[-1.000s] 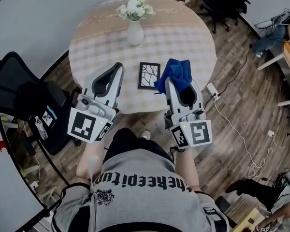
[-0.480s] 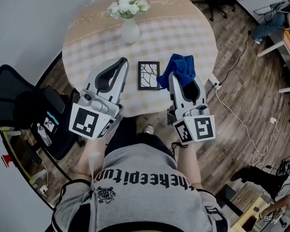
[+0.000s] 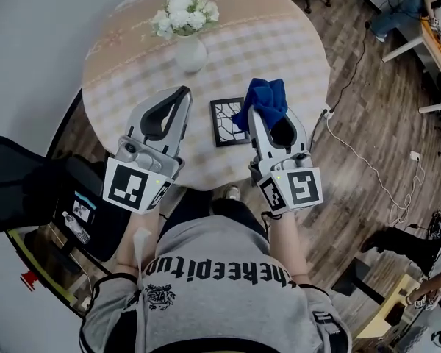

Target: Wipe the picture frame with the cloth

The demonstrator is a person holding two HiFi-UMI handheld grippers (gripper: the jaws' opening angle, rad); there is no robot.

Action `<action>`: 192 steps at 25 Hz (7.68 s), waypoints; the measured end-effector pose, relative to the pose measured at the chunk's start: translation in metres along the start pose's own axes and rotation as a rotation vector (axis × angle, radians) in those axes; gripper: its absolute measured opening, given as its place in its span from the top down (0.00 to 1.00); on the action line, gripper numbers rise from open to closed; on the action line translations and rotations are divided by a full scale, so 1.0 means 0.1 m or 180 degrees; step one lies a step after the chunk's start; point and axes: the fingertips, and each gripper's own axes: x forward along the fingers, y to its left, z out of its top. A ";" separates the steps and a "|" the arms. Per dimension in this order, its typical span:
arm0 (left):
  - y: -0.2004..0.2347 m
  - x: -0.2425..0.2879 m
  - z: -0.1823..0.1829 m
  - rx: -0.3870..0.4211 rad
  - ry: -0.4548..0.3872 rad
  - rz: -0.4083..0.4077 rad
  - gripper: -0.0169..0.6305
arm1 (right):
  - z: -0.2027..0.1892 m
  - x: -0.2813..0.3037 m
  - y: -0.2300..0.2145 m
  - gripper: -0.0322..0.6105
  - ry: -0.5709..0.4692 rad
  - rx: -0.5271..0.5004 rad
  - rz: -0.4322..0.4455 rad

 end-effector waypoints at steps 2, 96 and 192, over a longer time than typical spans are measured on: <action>0.08 0.03 -0.10 -0.0035 0.0053 -0.0063 0.95 | -0.09 0.10 0.01 0.72 0.0068 -0.0002 -0.0054; 0.63 -0.25 -0.92 -0.0491 0.0504 0.0155 0.95 | -2.82 0.34 -0.47 0.74 0.2710 -0.0127 -0.0536; -0.74 -0.42 -0.17 -0.0002 0.0254 0.0594 0.95 | -1.21 -0.39 -0.32 0.73 0.1345 -0.0245 0.0281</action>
